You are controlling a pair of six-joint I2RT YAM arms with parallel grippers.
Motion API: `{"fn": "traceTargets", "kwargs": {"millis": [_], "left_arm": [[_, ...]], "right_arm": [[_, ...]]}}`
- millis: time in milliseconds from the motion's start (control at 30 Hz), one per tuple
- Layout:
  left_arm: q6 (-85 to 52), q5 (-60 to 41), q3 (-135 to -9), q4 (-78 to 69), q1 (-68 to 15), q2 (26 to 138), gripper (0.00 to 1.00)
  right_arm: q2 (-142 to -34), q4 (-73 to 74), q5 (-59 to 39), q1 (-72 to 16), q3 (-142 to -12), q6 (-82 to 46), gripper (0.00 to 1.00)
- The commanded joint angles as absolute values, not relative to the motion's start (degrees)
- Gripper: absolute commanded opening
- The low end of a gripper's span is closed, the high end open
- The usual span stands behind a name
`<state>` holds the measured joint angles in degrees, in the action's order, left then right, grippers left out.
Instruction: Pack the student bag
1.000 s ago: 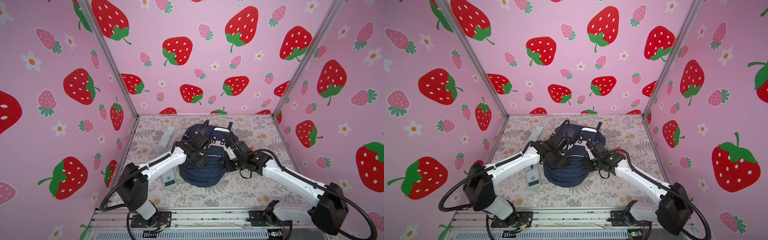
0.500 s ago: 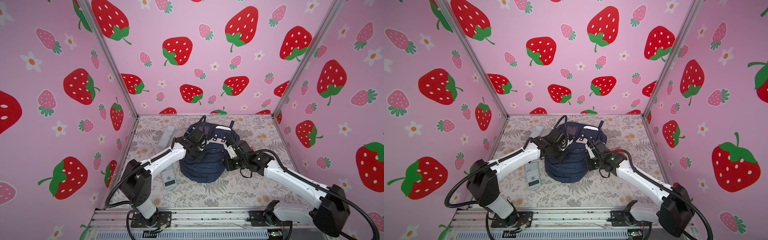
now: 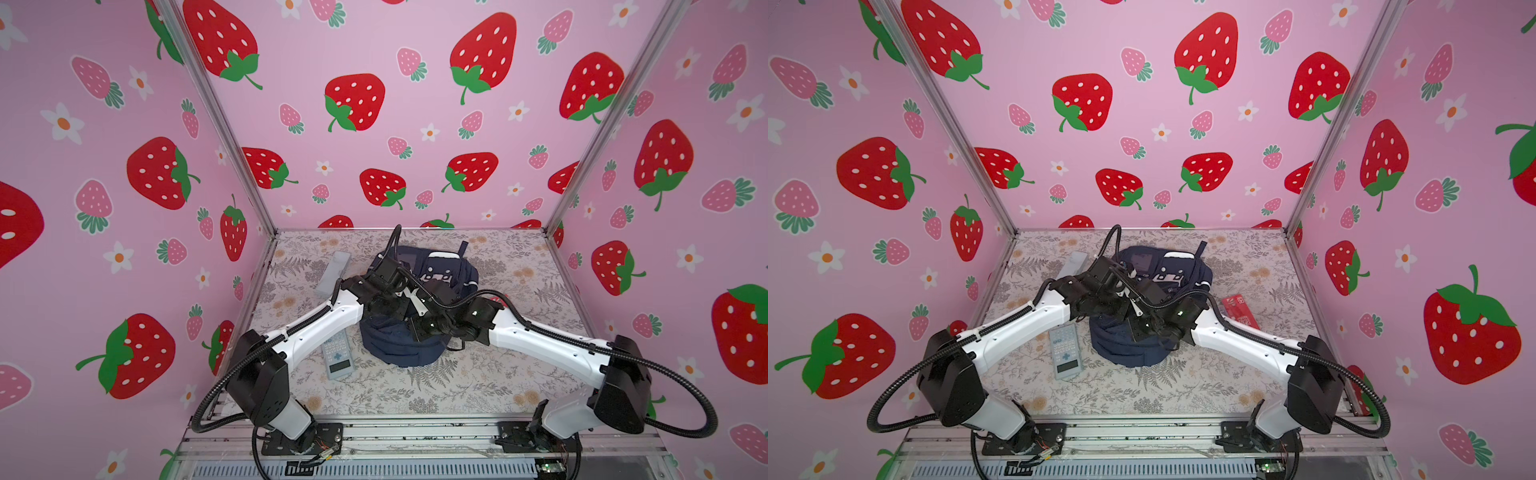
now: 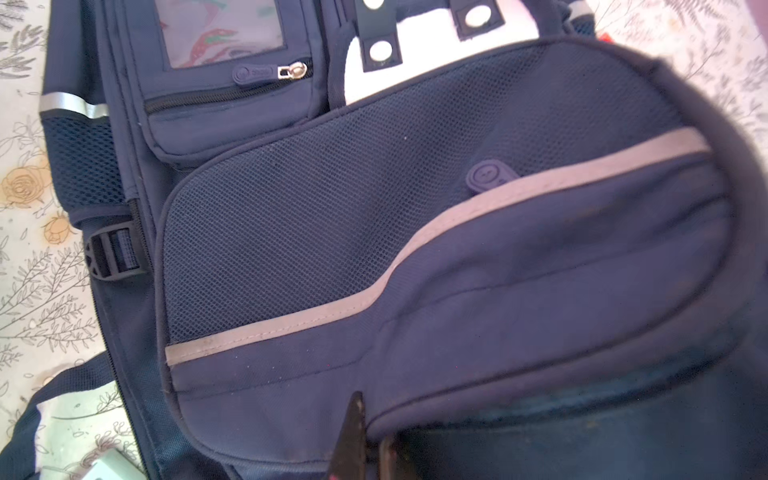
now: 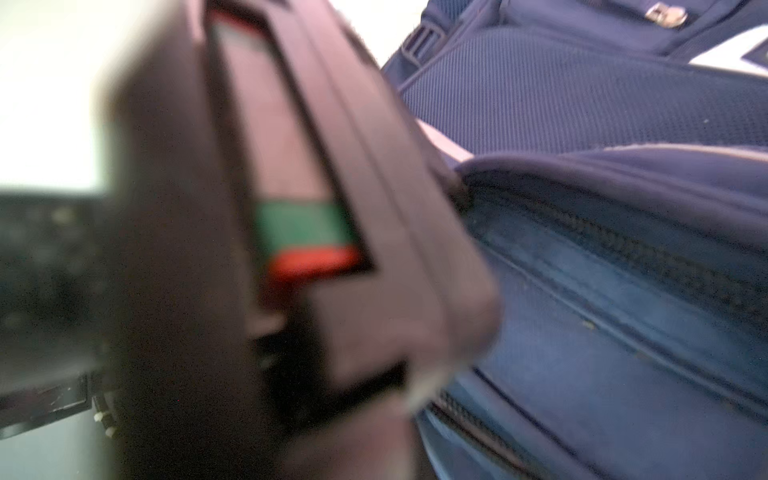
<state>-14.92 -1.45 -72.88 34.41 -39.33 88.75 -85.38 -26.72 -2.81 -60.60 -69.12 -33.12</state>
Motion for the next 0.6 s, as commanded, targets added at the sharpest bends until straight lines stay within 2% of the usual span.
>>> {"fn": "traceTargets", "kwargs": {"millis": [0,67,133,267,367,567], "left_arm": [[-17.58,-0.47,-74.79,28.2,-40.06,83.88,0.4],[-16.53,0.0,-75.04,30.63,-38.43,83.33,0.57],[-14.71,0.56,-75.1,33.55,-36.76,82.84,0.63],[-7.61,-0.6,-73.73,37.58,-35.58,82.4,0.69],[-1.53,-5.78,-71.46,39.09,-35.87,83.12,0.73],[3.52,-6.18,-69.63,36.56,-38.54,86.21,0.75]], "right_arm": [[-82.37,-25.8,-3.86,-58.21,-65.74,-33.79,0.0],[-79.58,-25.57,-4.51,-55.75,-62.72,-33.85,0.0],[-77.05,-25.9,-4.93,-53.38,-60.21,-33.67,0.0],[-73.06,-25.85,-6.94,-49.1,-56.08,-32.92,0.0],[-71.91,-26.41,-7.51,-47.49,-54.94,-32.13,0.0],[-70.46,-26.55,-8.31,-45.89,-53.49,-31.37,0.0]]}}
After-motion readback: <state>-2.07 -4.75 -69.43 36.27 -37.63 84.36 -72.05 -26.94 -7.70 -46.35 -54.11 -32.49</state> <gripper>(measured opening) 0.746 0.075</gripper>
